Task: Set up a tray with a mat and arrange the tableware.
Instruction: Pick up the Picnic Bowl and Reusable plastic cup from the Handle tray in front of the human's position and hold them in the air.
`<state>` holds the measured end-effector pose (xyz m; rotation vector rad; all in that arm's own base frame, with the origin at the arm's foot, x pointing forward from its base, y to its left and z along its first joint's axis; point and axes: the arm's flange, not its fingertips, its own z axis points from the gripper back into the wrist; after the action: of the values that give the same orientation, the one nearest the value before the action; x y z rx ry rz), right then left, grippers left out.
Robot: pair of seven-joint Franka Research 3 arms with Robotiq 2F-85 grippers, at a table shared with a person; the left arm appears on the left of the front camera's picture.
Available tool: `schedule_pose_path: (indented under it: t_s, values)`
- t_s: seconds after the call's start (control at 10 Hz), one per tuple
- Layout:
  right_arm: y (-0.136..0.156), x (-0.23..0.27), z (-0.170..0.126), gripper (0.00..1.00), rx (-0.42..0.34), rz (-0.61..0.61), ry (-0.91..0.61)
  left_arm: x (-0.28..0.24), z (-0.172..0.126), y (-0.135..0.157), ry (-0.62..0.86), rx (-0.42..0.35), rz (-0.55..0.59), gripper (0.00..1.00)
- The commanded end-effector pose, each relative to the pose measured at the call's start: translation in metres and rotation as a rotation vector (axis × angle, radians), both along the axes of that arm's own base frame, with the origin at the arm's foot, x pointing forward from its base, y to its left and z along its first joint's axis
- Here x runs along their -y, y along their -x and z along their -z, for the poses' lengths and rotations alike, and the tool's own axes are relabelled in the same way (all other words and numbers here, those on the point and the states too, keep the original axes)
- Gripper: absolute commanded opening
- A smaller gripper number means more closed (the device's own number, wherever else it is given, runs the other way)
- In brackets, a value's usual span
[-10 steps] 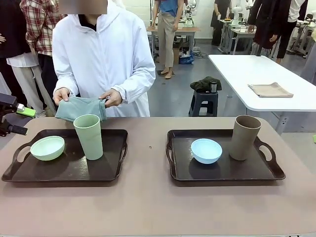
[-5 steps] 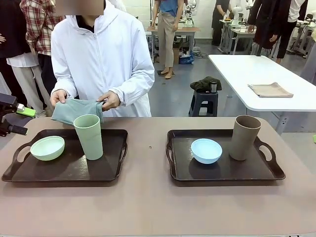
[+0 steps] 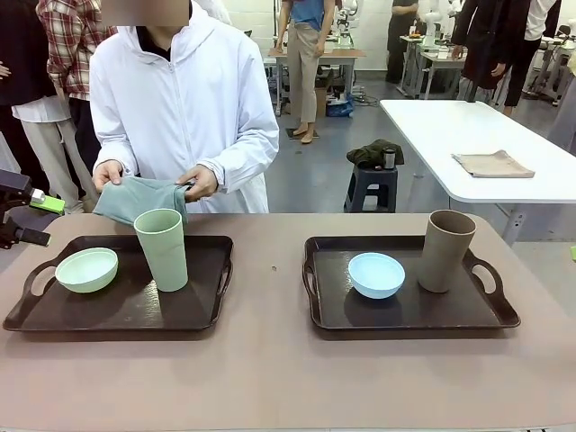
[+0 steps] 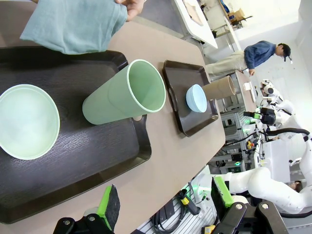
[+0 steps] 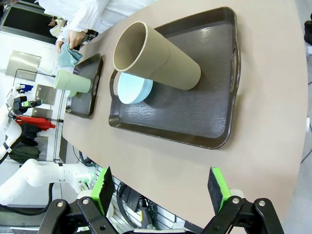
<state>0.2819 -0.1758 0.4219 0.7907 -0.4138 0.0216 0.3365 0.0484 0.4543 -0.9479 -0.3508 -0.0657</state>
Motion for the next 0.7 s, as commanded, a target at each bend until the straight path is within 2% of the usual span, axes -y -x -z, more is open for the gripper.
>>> schedule_pose_path:
  t_s: [0.0, 0.6]
  values:
    - [-0.0021, 0.0019, 0.0014, 1.00, 0.026, -0.007, -0.019, -0.0001, 0.0009, -0.0018, 0.020, 0.018, 0.001, 1.00]
    - [-0.0021, 0.0019, 0.0014, 1.00, 0.026, -0.007, -0.019, -0.0001, 0.0009, -0.0018, 0.020, 0.018, 0.001, 1.00]
